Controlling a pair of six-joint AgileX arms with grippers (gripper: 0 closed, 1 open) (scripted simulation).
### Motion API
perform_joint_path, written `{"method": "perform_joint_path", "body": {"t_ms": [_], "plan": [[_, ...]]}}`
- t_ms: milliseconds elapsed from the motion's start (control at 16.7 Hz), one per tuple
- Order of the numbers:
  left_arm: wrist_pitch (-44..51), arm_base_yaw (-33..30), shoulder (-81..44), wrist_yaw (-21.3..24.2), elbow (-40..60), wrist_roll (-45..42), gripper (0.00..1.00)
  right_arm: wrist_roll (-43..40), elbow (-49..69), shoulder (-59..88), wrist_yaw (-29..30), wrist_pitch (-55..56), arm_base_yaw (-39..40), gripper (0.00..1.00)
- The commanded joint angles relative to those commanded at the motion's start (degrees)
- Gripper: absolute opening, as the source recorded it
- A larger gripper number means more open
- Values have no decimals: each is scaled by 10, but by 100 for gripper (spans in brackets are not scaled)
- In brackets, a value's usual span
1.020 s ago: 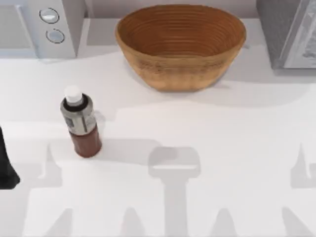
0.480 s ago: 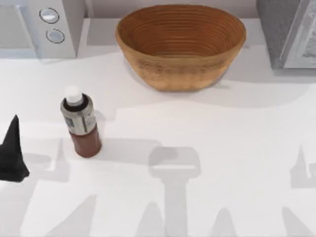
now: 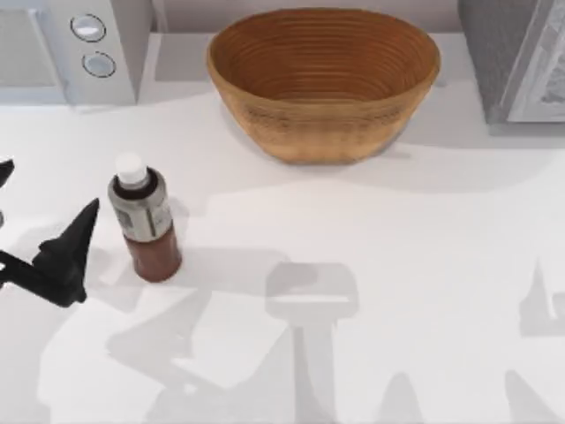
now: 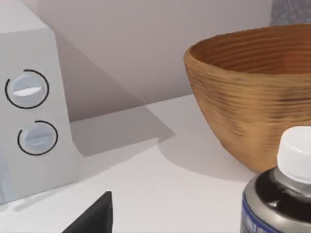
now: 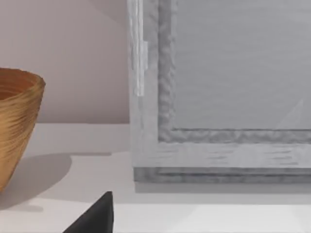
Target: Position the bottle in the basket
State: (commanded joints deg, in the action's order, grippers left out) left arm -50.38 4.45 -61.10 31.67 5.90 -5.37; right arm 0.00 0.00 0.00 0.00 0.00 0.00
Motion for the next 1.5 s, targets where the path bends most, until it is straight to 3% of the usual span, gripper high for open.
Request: {"method": "perform_joint_path", "body": {"t_ms": [420,720,1140,1500], "plan": [[-274,23,-355,169,32,-30,100,0,0,0,0,0,0,100],[-360,30,-464,224,43,-41,100,0,0,0,0,0,0,100],[-362,19,-471,216,49,-38,100,0,0,0,0,0,0,100],[-355,-77,-526,121,132,-13,100,0,0,0,0,0,0,100]]}}
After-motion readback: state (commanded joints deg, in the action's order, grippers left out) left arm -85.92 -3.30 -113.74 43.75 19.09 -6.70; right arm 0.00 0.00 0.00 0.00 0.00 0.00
